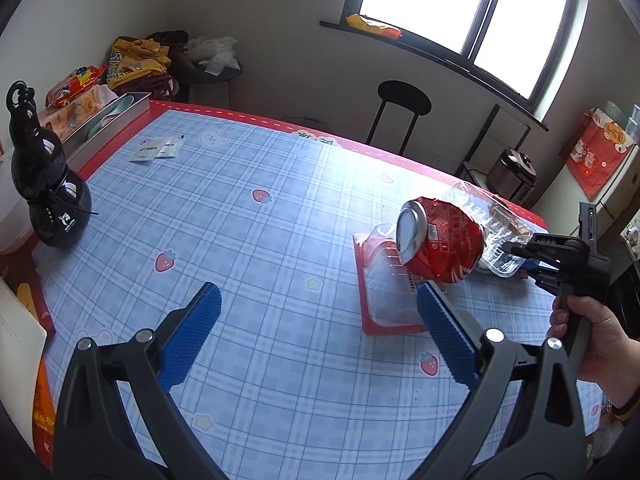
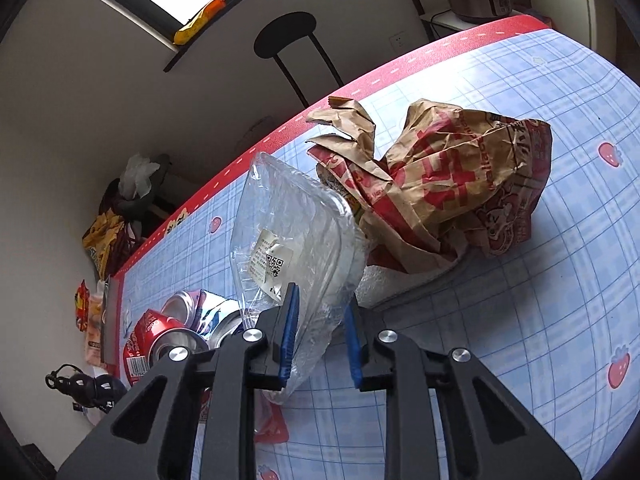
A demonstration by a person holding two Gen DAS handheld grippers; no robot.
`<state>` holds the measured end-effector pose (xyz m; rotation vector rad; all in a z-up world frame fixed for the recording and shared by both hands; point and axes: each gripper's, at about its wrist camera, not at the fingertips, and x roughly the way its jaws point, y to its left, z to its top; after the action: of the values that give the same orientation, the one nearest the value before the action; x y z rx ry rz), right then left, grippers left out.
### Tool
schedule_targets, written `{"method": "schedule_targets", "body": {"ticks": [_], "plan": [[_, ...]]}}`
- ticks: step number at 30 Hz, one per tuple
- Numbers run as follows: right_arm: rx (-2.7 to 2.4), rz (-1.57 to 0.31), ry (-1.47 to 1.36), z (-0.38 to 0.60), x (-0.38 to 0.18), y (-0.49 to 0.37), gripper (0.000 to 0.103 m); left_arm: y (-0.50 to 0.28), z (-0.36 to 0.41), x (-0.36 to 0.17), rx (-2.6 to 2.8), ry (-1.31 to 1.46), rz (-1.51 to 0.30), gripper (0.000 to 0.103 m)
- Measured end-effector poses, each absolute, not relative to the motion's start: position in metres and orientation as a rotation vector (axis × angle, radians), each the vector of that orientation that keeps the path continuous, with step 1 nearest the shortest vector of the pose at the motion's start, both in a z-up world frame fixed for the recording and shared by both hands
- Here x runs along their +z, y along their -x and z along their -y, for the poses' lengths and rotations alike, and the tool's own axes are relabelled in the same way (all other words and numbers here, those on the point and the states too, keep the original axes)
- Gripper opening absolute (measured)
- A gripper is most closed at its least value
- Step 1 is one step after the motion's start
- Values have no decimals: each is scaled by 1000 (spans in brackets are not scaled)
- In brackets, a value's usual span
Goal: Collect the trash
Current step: 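Return to the table and grasp the clear plastic tray with the right gripper, then grasp the crushed red can with the left gripper while the right gripper holds the tray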
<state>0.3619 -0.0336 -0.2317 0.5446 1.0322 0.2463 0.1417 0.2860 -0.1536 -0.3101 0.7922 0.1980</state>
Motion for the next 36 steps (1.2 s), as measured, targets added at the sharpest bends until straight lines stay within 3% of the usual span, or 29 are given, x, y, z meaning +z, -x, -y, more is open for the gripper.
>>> {"method": "schedule_targets", "body": {"ticks": [4,11,16,25,36], "plan": [[264,-977,-538,45,-211,-340,14,-153,-273,-154,118,290,-814,79],[238,-900,-428,76,-178,-295,14,-186,-241,-160,-10,269,-858,61],[182,-882,-412,119,-171,-274,14,-225,-230,-169,-68,321,-881,41],[81,-871,-411,176,-172,-246,14,-284,-225,-183,-21,404,-857,40],[60,-876,-403,196,-174,-234,14,-295,-231,-205,6,393,-911,40]]}}
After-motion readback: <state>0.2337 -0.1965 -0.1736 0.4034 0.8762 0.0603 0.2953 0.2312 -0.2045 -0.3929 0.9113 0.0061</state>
